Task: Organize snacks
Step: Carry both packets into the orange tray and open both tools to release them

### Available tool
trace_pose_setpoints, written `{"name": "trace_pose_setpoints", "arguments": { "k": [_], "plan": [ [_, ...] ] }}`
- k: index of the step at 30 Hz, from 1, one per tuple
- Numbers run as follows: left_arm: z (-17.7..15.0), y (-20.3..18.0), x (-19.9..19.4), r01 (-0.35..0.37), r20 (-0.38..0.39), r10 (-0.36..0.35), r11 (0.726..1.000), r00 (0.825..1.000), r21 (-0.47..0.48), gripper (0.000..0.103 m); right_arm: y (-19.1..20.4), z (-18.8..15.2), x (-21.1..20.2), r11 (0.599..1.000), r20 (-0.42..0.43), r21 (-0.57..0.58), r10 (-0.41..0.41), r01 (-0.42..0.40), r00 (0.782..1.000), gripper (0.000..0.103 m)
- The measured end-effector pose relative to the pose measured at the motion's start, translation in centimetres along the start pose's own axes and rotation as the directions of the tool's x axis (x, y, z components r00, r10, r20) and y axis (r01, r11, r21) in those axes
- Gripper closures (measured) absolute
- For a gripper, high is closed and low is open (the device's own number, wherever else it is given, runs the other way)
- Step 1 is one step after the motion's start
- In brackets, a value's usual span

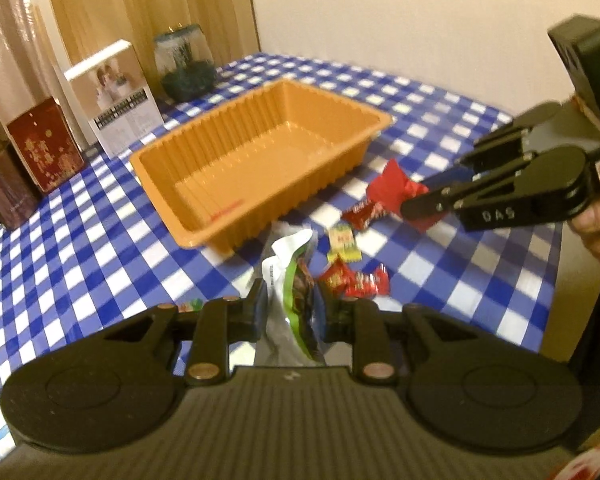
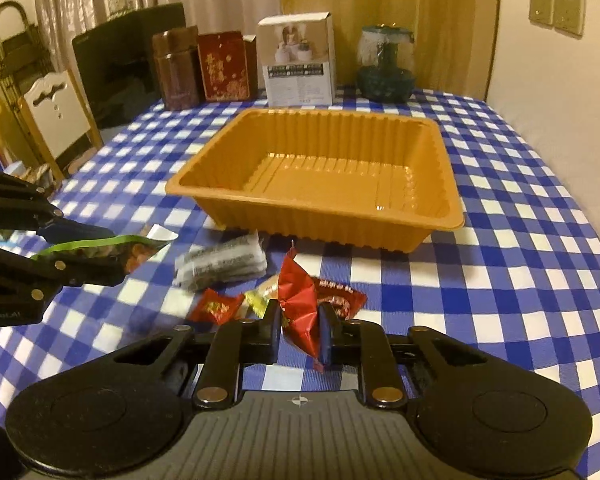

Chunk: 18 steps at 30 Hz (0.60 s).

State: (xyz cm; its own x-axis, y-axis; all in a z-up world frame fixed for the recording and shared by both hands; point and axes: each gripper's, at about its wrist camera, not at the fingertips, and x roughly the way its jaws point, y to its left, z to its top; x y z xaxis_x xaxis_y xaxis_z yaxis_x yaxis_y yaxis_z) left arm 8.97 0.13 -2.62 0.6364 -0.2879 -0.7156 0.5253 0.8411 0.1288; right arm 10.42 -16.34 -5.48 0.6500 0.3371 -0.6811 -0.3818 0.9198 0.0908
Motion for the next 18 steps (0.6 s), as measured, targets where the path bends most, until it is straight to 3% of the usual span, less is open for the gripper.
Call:
{"name": "trace_pose_setpoints", "arguments": {
  "k": [10,18],
  "plan": [
    [4.7,0.7,0.3,-0.086,0.101,0.095,0.992,0.990,-0.091,0.081,-1.2,2.9,-1.2,0.997,0.122,0.070,-0.030,0.022,0.992,0.083],
    [6.7,2.1,3.2,-0.171,0.096,0.194,0.963,0.976,-0.208,0.081,-2.8,5.4,0.2,0.990,0.134,0.136,-0.064,0.045,0.989,0.083]
  ]
}}
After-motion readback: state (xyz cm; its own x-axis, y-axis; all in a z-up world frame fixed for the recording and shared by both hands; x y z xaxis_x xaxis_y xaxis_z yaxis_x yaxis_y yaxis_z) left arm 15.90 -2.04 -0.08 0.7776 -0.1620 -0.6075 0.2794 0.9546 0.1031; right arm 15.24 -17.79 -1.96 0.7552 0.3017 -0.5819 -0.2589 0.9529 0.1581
